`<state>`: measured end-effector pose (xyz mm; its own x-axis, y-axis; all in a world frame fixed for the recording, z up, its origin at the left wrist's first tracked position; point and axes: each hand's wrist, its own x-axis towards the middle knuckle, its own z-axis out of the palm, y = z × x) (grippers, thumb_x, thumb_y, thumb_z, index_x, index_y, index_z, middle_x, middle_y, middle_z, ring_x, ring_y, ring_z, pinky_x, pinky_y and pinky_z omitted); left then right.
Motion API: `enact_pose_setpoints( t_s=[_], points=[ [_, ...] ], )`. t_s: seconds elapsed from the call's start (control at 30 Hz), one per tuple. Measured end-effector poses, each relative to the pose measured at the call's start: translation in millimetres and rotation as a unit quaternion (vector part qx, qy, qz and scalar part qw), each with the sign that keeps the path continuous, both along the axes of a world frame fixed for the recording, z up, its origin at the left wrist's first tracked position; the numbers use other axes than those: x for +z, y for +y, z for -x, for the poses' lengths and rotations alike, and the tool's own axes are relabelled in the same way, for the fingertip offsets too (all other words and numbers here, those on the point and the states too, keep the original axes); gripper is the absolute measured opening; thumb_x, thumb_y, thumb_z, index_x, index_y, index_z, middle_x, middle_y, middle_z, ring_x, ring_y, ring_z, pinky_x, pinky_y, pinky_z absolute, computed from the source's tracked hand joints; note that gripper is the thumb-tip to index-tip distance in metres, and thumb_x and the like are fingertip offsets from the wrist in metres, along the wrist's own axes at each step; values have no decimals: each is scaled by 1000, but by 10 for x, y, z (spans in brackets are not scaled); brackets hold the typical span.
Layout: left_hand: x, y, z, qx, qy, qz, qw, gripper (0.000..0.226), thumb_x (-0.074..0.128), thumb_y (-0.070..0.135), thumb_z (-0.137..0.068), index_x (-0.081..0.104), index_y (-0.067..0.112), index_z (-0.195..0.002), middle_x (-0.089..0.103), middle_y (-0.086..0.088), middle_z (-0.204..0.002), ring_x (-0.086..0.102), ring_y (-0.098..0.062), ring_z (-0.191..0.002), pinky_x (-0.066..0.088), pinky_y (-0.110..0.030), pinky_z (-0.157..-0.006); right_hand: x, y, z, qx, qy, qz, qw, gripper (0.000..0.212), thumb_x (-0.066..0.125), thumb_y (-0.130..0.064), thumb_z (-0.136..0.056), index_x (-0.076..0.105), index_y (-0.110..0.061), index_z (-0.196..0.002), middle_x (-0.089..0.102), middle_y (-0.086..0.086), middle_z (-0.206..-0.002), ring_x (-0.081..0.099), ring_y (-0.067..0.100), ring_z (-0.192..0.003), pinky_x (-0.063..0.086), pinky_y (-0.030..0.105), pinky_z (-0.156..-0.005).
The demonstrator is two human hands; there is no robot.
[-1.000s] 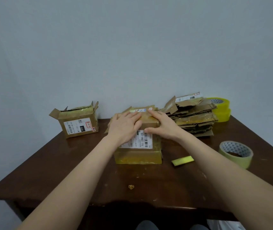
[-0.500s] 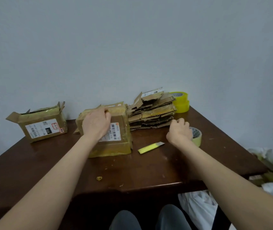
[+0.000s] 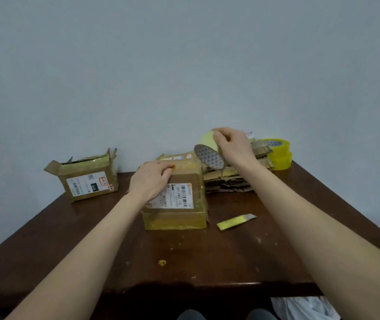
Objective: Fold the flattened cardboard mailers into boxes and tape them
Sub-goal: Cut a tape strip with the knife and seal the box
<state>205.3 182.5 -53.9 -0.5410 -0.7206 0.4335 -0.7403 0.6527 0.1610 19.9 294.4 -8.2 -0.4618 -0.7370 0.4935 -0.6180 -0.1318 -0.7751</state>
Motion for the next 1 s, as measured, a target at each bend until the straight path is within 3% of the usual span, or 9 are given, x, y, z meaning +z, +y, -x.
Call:
enact_pose_setpoints(
  t_s=[0.13, 0.23, 0.3, 0.4, 0.5, 0.57, 0.7, 0.77, 1.0],
  points=[
    [133, -168, -131, -29, 167, -188, 967, 38, 38, 20, -98, 49, 18, -134, 57, -2, -134, 52, -23, -122, 40, -37, -102, 389, -417, -396, 92, 30, -33, 995, 28, 49, -20, -98, 67, -5, -112, 68, 7, -106, 61, 20, -97, 46, 33, -85],
    [284, -225, -220, -50, 436, -381, 814, 44, 30, 33, -101, 51, 9, -131, 60, -8, -129, 57, -21, -116, 41, -33, -102, 426, -655, -560, 101, 82, -76, 989, 28, 52, -16, -94, 68, 7, -94, 71, 10, -89, 63, 29, -83, 50, 41, -81],
    [384, -261, -266, -49, 487, -415, 767, 52, 34, 51, -97, 62, 11, -115, 66, -5, -118, 63, -19, -107, 44, -36, -99, 445, -758, -609, 102, 120, -93, 983, 31, 53, -17, -91, 62, 2, -68, 67, 3, -63, 57, 28, -62, 48, 39, -68],
    [481, -245, -205, -50, 478, -385, 788, 47, 51, 58, -88, 69, 15, -97, 71, -1, -105, 67, -18, -96, 49, -37, -87, 489, -899, -673, 101, 175, -114, 973, 32, 56, -23, -91, 69, 6, -86, 70, 19, -85, 63, 34, -80, 52, 42, -76],
    [493, -265, -112, -38, 490, -326, 808, 31, 66, 42, -86, 69, 11, -88, 72, -1, -92, 66, -14, -83, 48, -30, -78, 497, -991, -716, 102, 215, -137, 961, 33, 52, -26, -95, 68, -3, -76, 61, 10, -69, 54, 25, -66, 42, 32, -62],
    [451, -310, -101, -27, 496, -310, 811, 22, 64, 31, -90, 65, 13, -78, 69, -2, -84, 64, -14, -77, 48, -32, -76, 482, -1010, -670, 122, 199, -130, 964, 36, 52, -35, -96, 55, -14, -67, 52, 0, -61, 47, 19, -61, 35, 31, -60],
    [345, -449, -198, 29, 513, -285, 809, 26, 58, 26, -95, 56, 10, -75, 66, -9, -79, 65, -18, -67, 57, -32, -68, 368, -888, -470, 187, 101, -148, 966, 44, 71, -47, -81, 54, -18, -109, 63, -1, -98, 59, 11, -86, 47, 28, -69],
    [301, -486, -229, 52, 510, -268, 816, 26, 55, 24, -96, 55, 9, -75, 63, -7, -71, 61, -14, -56, 57, -29, -61, 304, -856, -419, 217, 80, -148, 962, 49, 76, -43, -78, 52, -19, -113, 63, 1, -104, 60, 11, -87, 46, 24, -65],
    [202, -604, -327, 94, 479, -249, 836, 30, 55, 23, -96, 55, 11, -69, 52, -2, -57, 48, -13, -49, 39, -25, -48, 357, -938, -523, 186, 142, -80, 969, 43, 72, -47, -80, 68, -17, -110, 62, -8, -94, 55, 8, -84, 40, 21, -66]
  ],
)
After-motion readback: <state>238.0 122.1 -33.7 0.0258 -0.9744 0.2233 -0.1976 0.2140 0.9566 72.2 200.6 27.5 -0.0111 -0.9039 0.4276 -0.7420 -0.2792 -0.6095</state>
